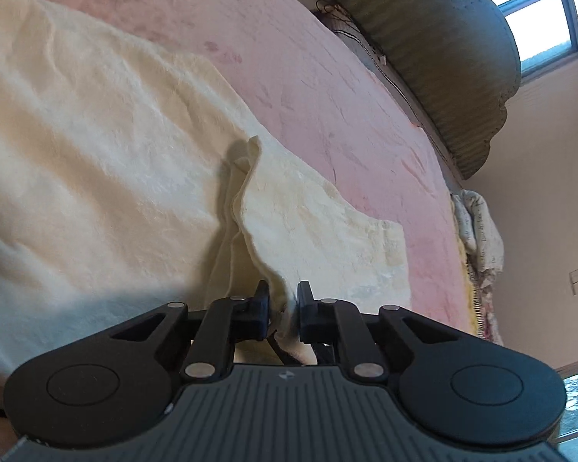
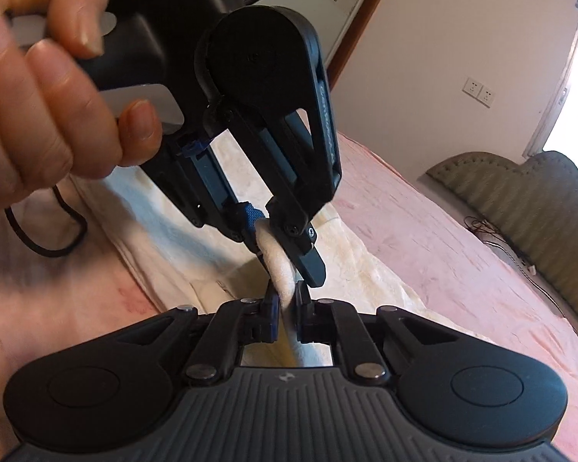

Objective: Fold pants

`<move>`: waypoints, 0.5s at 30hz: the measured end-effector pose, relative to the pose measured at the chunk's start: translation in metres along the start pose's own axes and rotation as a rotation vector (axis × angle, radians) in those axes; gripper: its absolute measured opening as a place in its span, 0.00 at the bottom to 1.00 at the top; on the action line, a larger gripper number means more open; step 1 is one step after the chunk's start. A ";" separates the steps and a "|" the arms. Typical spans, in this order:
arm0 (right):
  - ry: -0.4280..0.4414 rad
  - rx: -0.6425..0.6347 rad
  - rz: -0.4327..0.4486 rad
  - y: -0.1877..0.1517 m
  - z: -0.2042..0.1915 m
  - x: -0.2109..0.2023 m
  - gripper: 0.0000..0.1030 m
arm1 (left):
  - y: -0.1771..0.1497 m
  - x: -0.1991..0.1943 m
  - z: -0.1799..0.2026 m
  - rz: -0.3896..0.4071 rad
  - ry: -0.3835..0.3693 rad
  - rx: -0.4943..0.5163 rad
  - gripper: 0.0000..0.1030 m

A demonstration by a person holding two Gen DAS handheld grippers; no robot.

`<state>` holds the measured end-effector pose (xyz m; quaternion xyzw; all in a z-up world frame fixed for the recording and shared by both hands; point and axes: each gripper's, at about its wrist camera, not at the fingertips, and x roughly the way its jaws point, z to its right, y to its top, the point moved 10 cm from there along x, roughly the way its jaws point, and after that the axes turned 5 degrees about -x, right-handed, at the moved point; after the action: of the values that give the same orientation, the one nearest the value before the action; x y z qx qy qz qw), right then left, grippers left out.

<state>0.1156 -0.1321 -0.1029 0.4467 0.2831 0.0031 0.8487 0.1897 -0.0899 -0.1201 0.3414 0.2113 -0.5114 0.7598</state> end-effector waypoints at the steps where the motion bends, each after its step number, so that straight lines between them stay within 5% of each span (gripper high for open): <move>1: 0.010 -0.001 0.002 0.001 -0.003 0.002 0.08 | -0.001 0.001 -0.002 0.000 0.024 0.015 0.13; 7: 0.099 -0.001 -0.081 -0.012 -0.005 0.005 0.10 | -0.005 0.018 -0.017 -0.049 0.029 -0.037 0.13; 10: 0.217 0.121 -0.065 -0.012 0.021 -0.018 0.12 | -0.006 0.017 -0.016 -0.037 0.046 0.017 0.13; 13: 0.162 0.312 -0.025 -0.022 0.069 -0.026 0.13 | -0.008 0.016 -0.015 -0.022 0.062 0.053 0.18; 15: 0.094 0.423 -0.085 -0.046 0.096 -0.014 0.14 | -0.009 0.016 -0.013 -0.018 0.066 0.063 0.19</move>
<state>0.1386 -0.2355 -0.0888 0.6020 0.3351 -0.0712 0.7213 0.1880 -0.0923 -0.1425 0.3798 0.2230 -0.5130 0.7368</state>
